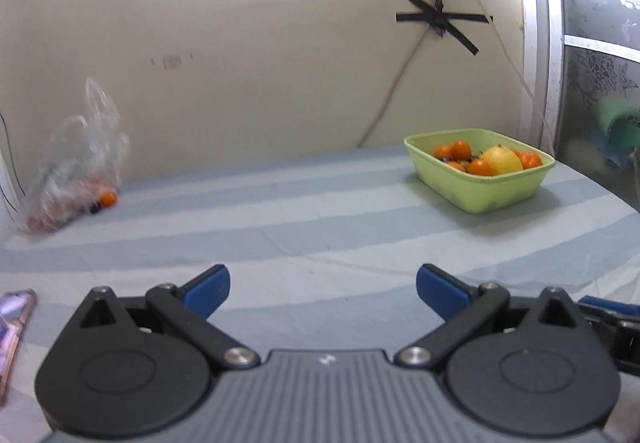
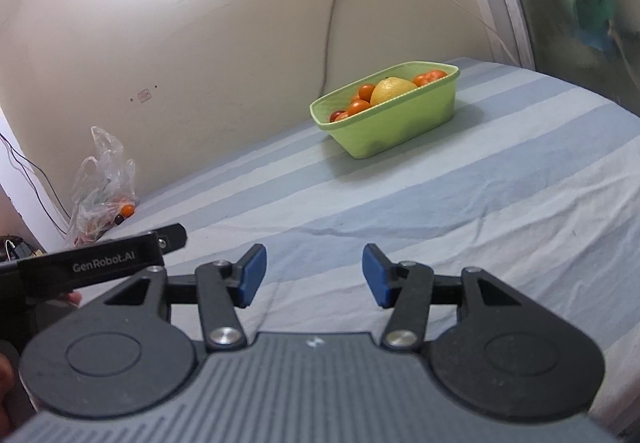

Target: Organize fruits

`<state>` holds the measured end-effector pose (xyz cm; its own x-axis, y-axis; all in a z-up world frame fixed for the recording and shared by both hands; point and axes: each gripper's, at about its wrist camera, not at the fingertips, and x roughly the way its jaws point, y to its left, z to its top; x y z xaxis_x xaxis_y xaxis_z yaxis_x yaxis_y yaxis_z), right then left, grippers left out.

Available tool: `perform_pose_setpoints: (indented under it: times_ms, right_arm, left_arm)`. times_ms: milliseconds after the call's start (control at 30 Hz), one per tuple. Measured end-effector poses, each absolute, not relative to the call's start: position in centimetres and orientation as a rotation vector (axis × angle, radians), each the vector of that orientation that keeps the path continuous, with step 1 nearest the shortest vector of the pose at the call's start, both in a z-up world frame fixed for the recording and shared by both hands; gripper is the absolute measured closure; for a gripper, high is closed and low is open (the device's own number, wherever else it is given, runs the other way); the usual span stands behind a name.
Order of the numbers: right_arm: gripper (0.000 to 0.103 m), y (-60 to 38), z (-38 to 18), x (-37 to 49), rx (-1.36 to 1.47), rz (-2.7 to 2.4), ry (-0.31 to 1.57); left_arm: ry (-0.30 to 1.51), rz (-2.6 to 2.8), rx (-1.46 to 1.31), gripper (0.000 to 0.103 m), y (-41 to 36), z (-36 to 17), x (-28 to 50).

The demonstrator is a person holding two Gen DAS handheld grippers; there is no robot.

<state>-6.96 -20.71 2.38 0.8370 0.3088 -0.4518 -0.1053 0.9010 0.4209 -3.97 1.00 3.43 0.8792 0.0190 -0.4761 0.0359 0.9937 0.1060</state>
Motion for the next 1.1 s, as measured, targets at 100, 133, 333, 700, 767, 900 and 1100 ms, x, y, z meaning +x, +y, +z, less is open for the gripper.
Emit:
perform_pose_setpoints:
  times_ms: [100,133,333,700,767,900,1100]
  right_arm:
    - [0.046,-20.8,2.4,-7.0,0.396,0.226,0.536]
    - [0.046,-20.8,2.3,-7.0,0.397,0.225,0.536]
    - [0.043,-21.2,2.2,-7.0,0.408,0.225,0.535]
    - [0.041,-22.3,1.7,-6.7,0.446,0.207,0.535]
    - [0.041,-22.7,1.6,-6.7,0.449,0.207,0.534]
    - [0.041,-23.1,1.4,-6.5,0.457,0.211,0.54]
    - [0.041,-23.3,1.3,-6.4,0.472,0.202,0.539]
  left_arm:
    - [0.457,0.01,0.144,0.0,0.8,3.7,-4.4]
    - [0.45,0.014,0.149,0.0,0.7,3.8,-4.6]
    - [0.476,0.022,0.191,0.0,0.2,3.3,-4.3]
    - [0.537,0.038,0.221,0.0,-1.1,2.3,-3.4]
    - [0.545,0.035,0.217,0.0,-1.2,2.2,-3.3]
    - [0.54,0.043,0.223,0.0,-1.2,2.1,-3.0]
    - [0.529,0.049,0.245,0.0,-1.2,2.1,-2.9]
